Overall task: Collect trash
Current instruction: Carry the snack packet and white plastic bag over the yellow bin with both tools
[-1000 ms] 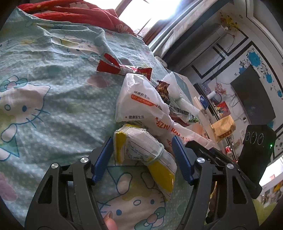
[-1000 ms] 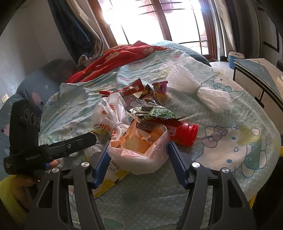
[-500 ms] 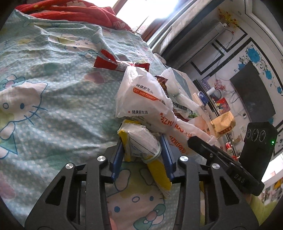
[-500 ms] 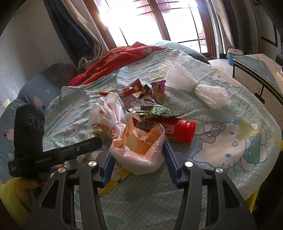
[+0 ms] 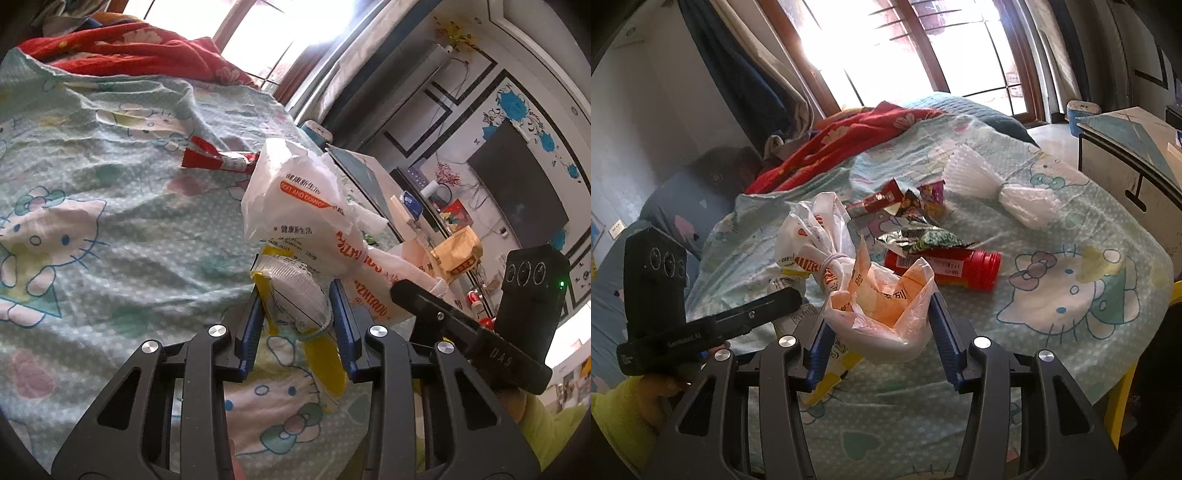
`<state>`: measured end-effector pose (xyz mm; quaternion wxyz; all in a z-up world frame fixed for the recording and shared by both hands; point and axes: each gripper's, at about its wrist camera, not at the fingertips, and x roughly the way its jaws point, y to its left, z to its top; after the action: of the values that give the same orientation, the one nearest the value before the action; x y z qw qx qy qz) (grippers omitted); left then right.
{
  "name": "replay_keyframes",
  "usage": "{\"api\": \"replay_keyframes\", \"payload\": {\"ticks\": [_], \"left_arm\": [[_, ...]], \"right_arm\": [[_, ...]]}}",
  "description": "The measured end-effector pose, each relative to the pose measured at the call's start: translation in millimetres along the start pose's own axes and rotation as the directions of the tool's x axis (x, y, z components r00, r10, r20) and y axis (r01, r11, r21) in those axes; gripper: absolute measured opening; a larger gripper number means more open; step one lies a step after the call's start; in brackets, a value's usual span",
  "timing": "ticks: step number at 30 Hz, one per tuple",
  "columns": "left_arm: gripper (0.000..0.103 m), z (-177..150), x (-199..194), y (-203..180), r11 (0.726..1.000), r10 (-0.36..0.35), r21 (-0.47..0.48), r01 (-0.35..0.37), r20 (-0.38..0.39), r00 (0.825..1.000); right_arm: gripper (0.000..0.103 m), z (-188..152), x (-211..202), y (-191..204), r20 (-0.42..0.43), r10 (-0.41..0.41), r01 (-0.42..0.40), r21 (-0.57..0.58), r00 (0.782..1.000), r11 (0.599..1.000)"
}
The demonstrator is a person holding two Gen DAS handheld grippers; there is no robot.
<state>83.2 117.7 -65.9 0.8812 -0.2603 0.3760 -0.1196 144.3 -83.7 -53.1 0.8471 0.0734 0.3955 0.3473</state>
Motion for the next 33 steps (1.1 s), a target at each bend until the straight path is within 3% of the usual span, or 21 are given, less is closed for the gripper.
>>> {"api": "replay_keyframes", "payload": {"ticks": [19, 33], "left_arm": [[0.027, -3, -5, -48, 0.992, -0.053, 0.112, 0.049, 0.038, 0.998], [0.027, 0, -4, -78, 0.982, -0.074, 0.181, 0.060, 0.072, 0.995]], "right_arm": [[0.046, 5, -57, -13, 0.143, -0.058, 0.052, 0.049, 0.988, 0.997], [0.046, 8, -86, -32, 0.204, -0.116, 0.102, 0.079, 0.972, 0.992]]}}
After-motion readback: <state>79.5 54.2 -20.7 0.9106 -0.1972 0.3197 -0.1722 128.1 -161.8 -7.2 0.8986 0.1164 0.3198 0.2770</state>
